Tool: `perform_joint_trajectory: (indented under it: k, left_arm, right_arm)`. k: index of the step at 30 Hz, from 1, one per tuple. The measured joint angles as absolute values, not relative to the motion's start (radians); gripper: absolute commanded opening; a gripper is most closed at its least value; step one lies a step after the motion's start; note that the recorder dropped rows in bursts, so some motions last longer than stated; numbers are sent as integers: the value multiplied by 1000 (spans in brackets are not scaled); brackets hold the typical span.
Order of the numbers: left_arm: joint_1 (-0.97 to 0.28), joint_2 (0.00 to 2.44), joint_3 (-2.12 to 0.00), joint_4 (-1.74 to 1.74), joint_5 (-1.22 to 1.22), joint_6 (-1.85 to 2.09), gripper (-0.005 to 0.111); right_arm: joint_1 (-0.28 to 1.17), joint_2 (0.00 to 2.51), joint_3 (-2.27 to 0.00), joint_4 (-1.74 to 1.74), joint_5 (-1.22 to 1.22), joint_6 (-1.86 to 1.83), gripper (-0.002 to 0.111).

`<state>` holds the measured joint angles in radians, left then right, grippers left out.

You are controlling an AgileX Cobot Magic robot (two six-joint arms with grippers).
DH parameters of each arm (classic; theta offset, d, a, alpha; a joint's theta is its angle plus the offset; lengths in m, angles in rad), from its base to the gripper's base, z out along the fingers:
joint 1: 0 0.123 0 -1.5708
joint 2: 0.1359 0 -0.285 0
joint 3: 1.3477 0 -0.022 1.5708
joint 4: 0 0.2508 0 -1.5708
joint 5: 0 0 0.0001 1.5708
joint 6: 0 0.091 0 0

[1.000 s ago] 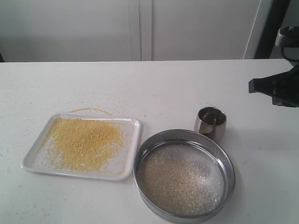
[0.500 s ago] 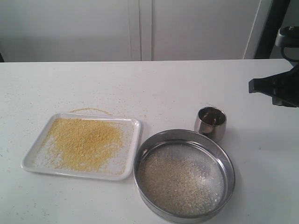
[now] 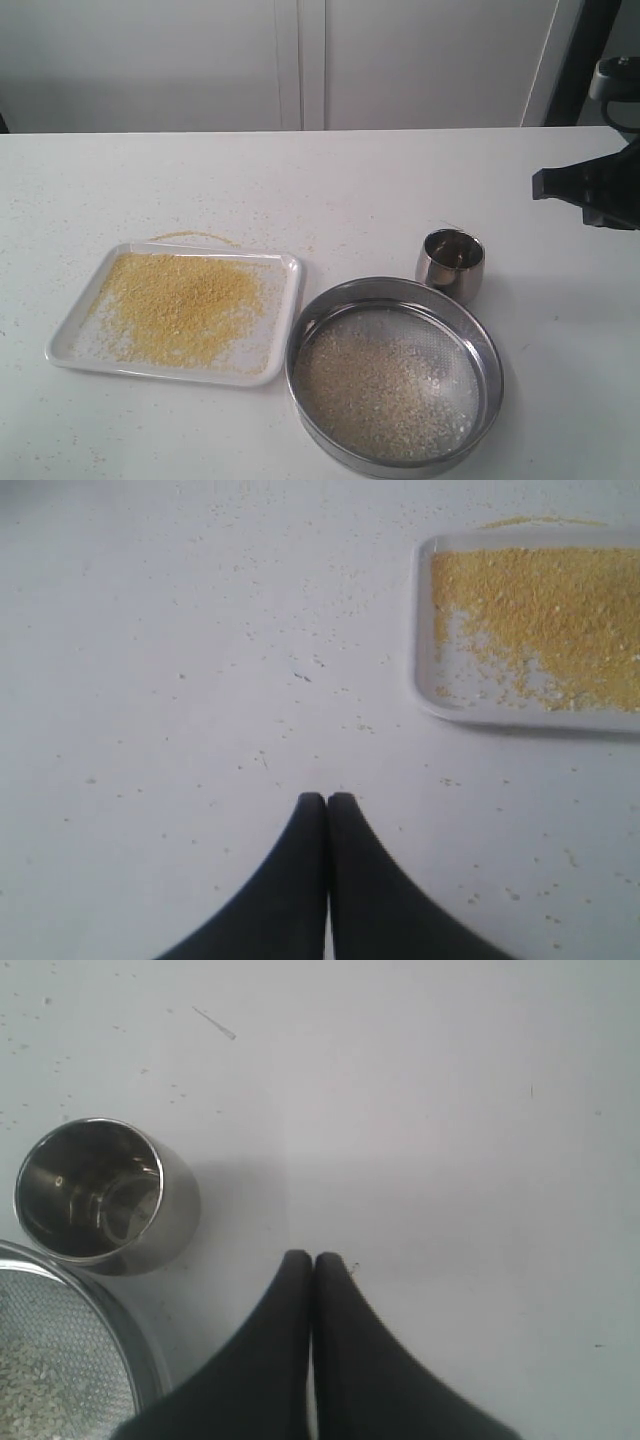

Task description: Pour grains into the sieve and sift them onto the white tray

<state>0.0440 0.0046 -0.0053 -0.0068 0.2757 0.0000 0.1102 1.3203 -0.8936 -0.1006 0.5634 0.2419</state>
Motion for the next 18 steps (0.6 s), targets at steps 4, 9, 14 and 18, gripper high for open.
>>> perform_joint_trajectory:
  k: [4, 9, 14, 18]
  left_arm:
    - [44, 5, -5, -9, 223, 0, 0]
    - [44, 5, -5, -9, 208, 0, 0]
    - [44, 5, -5, -9, 208, 0, 0]
    - [44, 5, -5, -9, 208, 0, 0]
  right_arm:
    - [110, 1320, -894, -101, 563, 242, 0]
    - [110, 1320, -894, -101, 563, 242, 0]
    - [110, 1320, -894, -101, 563, 242, 0]
    - [110, 1320, -894, -101, 563, 242, 0]
